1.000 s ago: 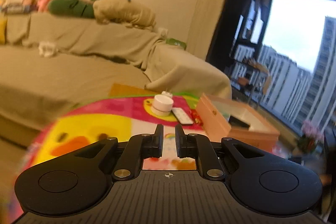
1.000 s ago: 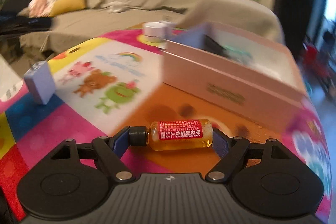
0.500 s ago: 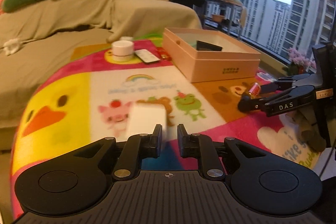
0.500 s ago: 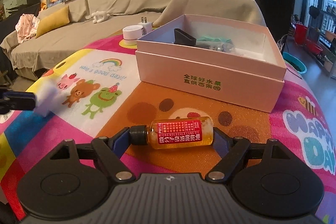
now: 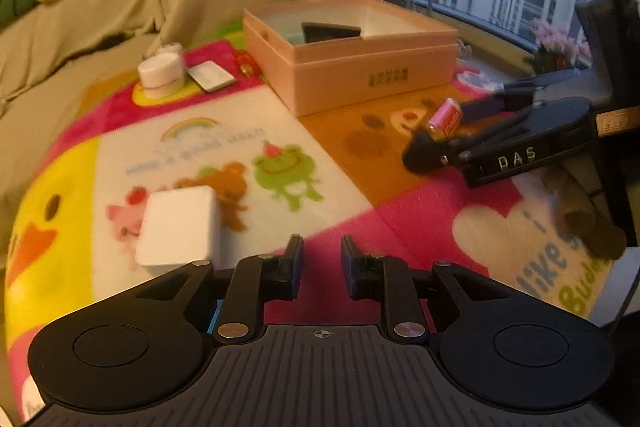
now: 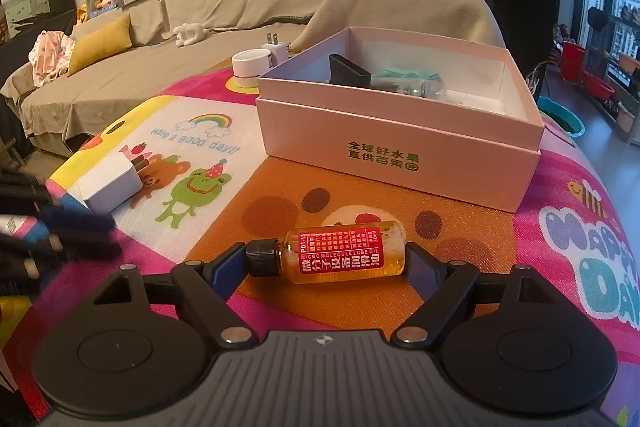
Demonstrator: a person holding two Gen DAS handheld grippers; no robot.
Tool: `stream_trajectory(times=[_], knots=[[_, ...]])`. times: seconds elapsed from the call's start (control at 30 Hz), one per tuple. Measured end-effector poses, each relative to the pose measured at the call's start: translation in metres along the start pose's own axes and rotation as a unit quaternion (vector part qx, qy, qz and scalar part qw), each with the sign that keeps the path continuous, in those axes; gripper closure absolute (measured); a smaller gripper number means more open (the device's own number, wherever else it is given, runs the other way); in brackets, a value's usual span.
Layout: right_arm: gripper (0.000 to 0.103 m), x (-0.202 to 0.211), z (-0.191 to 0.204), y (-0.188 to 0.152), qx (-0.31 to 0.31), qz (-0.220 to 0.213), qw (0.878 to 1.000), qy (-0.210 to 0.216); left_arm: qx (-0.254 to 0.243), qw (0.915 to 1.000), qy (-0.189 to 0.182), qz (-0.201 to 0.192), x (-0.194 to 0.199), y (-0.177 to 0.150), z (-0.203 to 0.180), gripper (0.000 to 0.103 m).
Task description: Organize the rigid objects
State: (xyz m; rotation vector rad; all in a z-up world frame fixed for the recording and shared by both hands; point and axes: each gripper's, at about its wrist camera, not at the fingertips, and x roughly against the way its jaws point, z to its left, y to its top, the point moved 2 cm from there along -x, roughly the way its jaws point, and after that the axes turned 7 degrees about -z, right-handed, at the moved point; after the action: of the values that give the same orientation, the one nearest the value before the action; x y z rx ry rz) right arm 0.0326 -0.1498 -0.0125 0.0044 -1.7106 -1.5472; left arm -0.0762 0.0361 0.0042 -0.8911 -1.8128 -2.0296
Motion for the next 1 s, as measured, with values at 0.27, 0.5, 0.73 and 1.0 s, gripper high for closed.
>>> stream_trajectory(times=[0.27,0.5,0.73,1.0], knots=[[0.019,0.0,-0.003,-0.001,-0.009,-0.003,1.0,0.002,0.034,0.998,-0.047,0.024,-0.015,0.011,-0.009,0.038],[0.019,0.002,-0.006,-0.001,-0.022,-0.006,1.0,0.007,0.001,0.9992,-0.039,0.012,-0.015,0.011,-0.024,0.023],[0.018,0.002,-0.01,0.0,-0.034,-0.009,0.999,0.01,0.011,0.9883,0.142,-0.054,0.012,0.013,0.026,0.025],[0.015,0.002,-0.006,-0.001,-0.024,-0.006,1.0,0.009,0.111,0.9862,0.122,-0.014,-0.013,-0.004,0.066,0.025]])
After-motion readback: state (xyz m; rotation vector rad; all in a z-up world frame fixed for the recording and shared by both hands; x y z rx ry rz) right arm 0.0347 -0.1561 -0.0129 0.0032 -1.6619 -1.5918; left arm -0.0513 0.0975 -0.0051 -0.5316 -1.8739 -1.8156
